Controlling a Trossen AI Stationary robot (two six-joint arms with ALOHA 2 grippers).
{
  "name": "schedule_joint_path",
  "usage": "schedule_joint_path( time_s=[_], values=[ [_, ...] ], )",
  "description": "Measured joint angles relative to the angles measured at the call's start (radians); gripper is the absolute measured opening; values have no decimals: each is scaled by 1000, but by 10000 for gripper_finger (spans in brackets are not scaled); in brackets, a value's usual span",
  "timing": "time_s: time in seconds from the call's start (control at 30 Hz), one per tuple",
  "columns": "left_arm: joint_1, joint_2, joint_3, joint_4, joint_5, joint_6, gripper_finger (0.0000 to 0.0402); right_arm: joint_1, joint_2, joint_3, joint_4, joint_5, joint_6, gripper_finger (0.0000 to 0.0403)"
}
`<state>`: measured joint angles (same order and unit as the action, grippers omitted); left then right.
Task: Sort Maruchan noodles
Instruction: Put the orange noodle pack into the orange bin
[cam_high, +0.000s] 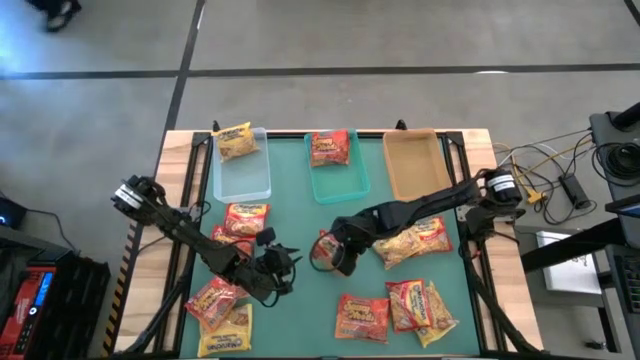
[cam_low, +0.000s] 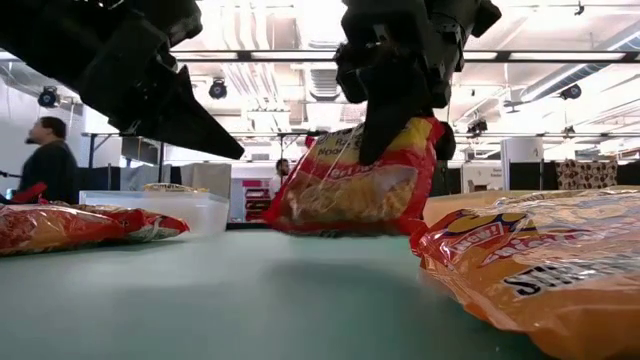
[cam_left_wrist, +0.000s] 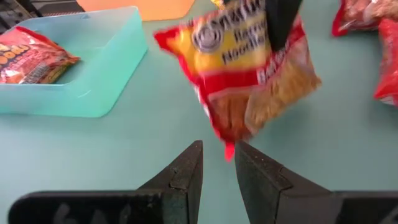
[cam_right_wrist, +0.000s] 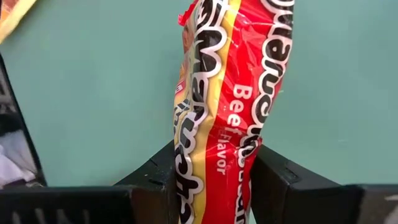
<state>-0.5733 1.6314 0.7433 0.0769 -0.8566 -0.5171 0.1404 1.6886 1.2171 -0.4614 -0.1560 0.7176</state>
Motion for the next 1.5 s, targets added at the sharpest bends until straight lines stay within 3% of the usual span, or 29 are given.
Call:
schedule_joint_path(
  time_s=[0.23, 0.53, 0.83, 1.13, 1.5],
  values=[
    [40, 0, 0, -51, -53, 5, 77, -75, -99, 0, -180, 22, -285, 127],
    [207, -2, 0, -54, -53, 126, 77, -283, -288, 0, -431, 293, -637, 127],
    [383, -2, -2, -58, -13, 199, 77, -549, -420, -8, -478, 577, -996, 127],
    [401, -2, -42, -56, -5, 220, 77, -738, -404, -54, -478, 602, -1164, 127],
    [418, -3, -53, -54, -7, 221, 77, -795, -294, -80, -476, 605, -1444, 127]
  ],
)
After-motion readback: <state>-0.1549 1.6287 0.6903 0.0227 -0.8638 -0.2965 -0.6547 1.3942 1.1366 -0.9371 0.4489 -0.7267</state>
